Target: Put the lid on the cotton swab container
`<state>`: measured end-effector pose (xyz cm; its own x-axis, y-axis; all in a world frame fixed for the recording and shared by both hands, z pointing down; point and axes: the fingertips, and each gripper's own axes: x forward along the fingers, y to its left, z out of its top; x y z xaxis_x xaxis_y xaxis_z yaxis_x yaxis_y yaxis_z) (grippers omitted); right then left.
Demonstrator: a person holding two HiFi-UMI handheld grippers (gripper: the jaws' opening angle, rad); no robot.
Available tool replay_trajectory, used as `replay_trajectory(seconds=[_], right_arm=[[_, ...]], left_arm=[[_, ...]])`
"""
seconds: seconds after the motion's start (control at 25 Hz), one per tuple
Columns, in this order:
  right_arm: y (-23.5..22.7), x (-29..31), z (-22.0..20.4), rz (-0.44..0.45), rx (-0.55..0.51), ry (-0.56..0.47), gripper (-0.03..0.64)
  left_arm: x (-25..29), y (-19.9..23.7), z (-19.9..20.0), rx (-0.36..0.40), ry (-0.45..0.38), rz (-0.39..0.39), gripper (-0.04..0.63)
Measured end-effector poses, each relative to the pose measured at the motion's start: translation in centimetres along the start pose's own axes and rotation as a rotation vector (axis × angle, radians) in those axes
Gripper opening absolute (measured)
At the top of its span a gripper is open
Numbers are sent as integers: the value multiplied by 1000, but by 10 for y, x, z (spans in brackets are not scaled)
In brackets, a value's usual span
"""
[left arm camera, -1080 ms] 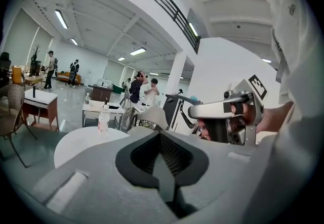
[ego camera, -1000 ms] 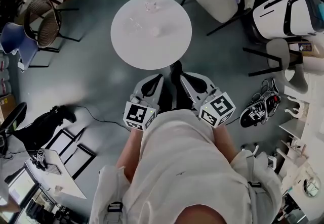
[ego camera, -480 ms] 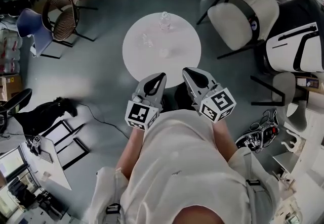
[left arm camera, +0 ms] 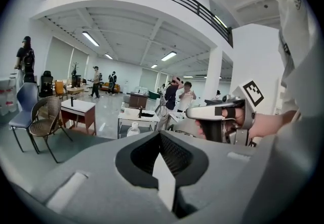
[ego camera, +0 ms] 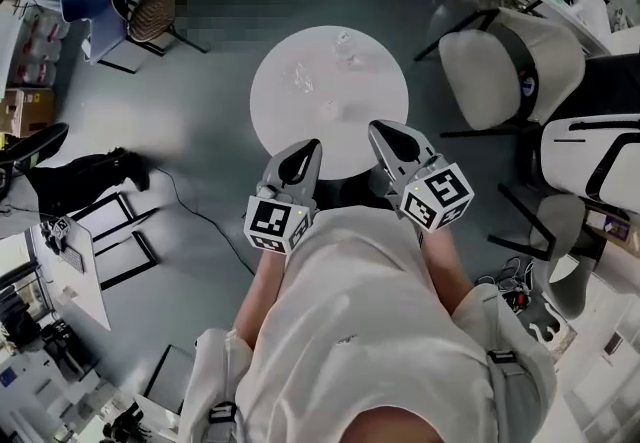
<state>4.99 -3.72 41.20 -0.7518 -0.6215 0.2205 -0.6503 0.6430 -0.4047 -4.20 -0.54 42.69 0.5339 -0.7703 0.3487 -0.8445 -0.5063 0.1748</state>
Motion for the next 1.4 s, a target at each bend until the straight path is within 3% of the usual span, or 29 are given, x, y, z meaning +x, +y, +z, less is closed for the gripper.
replay_trajectory(seconds=[0.12, 0.32, 0.8, 1.4], right_arm=[[-6, 4, 0, 26, 1, 21, 5], [-13, 7, -7, 40, 28, 41, 5], [-9, 7, -28, -19, 37, 85, 5], [-15, 16, -42, -90, 33, 182, 5]], left_arm=[[3, 4, -5, -34, 21, 55, 11], [7, 3, -16, -57, 56, 67, 11], [19, 10, -53, -48, 144, -10, 12], [52, 44, -129, -69, 256, -40, 17]])
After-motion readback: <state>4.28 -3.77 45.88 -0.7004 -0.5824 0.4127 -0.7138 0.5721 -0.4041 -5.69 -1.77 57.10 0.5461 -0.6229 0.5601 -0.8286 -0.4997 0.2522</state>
